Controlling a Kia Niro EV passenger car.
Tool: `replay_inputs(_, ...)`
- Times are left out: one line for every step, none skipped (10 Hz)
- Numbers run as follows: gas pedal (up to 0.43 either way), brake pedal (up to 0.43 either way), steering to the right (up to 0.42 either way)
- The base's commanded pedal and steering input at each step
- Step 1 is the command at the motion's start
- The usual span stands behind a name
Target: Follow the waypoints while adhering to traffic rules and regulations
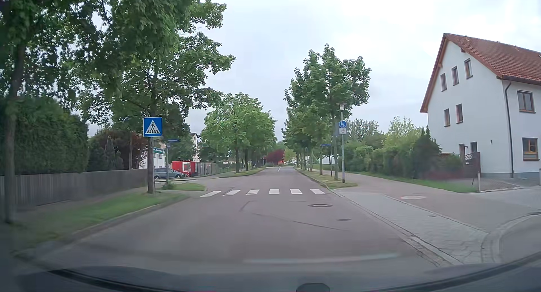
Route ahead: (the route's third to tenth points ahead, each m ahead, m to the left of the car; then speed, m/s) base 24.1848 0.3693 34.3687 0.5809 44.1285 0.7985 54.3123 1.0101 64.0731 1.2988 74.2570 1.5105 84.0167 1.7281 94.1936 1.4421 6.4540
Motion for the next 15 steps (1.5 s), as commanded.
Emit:
replay_inputs(0.098,0.000,-0.003)
replay_inputs(0.098,0.000,-0.003)
replay_inputs(0.098,0.000,-0.004)
replay_inputs(0.098,0.000,-0.003)
replay_inputs(0.098,0.000,-0.004)
replay_inputs(0.098,0.000,-0.005)
replay_inputs(0.098,0.000,-0.005)
replay_inputs(0.098,0.000,-0.005)
replay_inputs(0.098,0.000,-0.005)
replay_inputs(0.098,0.000,-0.005)
replay_inputs(0.110,0.000,-0.005)
replay_inputs(0.110,0.000,-0.005)
replay_inputs(0.110,0.000,-0.005)
replay_inputs(0.110,0.000,-0.005)
replay_inputs(0.110,0.000,-0.006)
